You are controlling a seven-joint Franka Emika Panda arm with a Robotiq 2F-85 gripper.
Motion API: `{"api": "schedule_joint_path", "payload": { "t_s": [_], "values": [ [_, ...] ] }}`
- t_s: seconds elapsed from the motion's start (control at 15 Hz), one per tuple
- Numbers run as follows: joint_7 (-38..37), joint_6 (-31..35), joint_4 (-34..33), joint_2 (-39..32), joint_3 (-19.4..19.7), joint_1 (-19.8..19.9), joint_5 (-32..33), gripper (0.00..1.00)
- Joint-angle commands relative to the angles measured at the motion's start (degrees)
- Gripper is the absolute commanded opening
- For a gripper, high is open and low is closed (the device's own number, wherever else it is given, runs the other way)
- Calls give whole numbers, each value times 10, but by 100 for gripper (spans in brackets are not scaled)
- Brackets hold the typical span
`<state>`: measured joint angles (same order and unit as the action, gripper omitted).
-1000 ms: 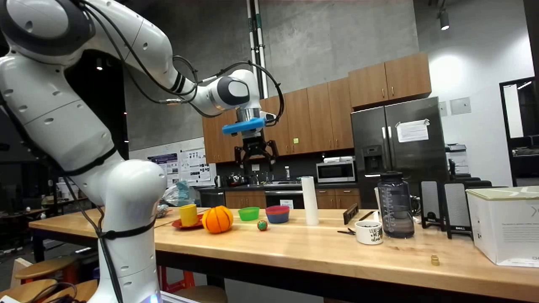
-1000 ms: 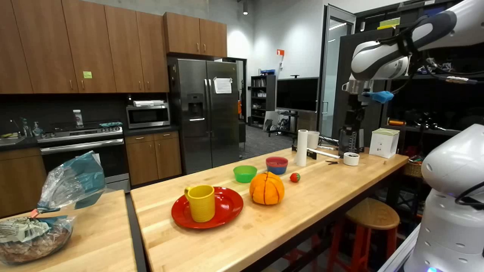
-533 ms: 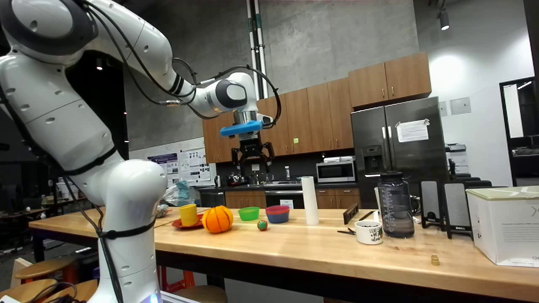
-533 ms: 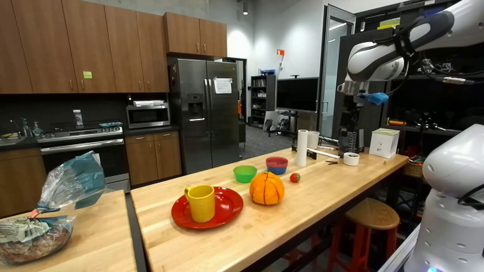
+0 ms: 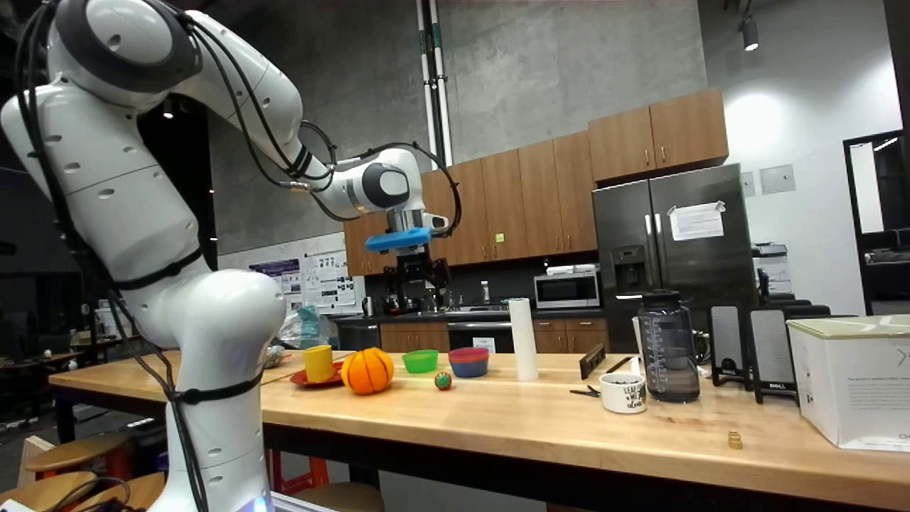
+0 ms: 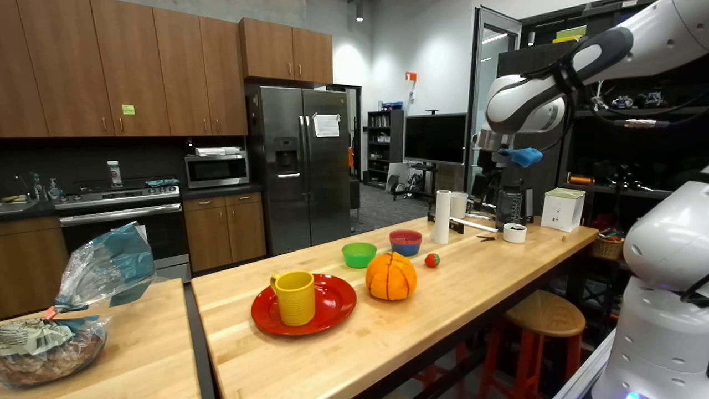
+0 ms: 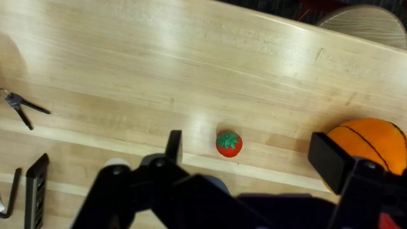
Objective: Remove the pink bowl from the stacked bowl
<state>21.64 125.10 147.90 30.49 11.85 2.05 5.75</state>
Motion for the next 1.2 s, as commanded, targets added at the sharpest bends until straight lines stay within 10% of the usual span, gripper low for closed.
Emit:
{"api": "schedule_joint_path", "payload": {
  "t_s": [0.0,1.13],
  "values": [
    [-60,63,-15,-64,-34,-9,-22,100],
    [-263,166,-186,-326,-94,3,-39,100]
  ]
}}
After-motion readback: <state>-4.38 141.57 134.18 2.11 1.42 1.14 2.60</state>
